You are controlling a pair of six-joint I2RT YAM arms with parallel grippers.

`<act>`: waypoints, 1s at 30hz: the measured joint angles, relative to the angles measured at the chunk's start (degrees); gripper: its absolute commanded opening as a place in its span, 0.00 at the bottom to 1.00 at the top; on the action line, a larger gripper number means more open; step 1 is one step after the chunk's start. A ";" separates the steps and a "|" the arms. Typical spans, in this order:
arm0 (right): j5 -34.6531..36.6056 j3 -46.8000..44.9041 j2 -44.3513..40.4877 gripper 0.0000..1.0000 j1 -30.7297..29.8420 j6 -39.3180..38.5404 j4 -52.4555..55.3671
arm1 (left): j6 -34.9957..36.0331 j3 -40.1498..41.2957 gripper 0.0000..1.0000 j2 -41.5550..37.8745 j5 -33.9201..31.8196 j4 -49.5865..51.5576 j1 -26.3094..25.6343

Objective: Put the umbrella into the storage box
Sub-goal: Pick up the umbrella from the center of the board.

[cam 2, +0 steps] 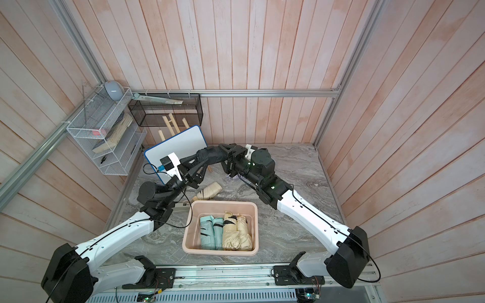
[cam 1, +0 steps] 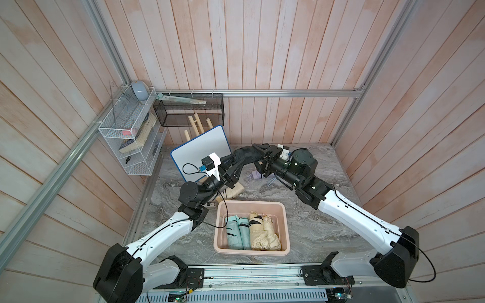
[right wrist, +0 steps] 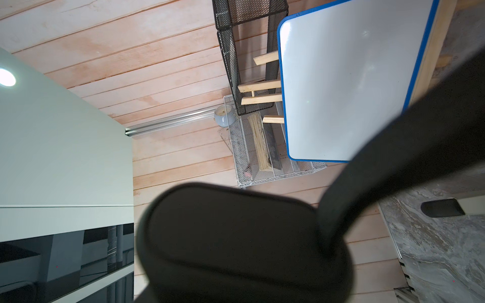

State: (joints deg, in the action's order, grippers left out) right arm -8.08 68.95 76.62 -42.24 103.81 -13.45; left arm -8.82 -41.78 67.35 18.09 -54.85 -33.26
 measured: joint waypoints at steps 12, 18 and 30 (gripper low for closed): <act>0.76 -2.32 -0.39 0.41 0.00 -0.11 2.10 | 3.37 3.80 1.00 -11.54 1.66 10.29 -1.81; 2.93 -4.52 -3.52 0.40 0.00 -1.73 5.18 | 4.94 5.75 1.00 -22.62 1.75 23.26 -5.01; 8.26 -5.51 -9.20 0.39 -3.23 -7.45 14.12 | -5.84 9.03 1.00 -46.01 -13.84 46.16 -5.77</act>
State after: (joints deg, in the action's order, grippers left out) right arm 0.19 63.44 67.42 -45.47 96.36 0.67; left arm -14.66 -32.75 21.34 4.25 -8.69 -39.03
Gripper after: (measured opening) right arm 0.486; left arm 0.995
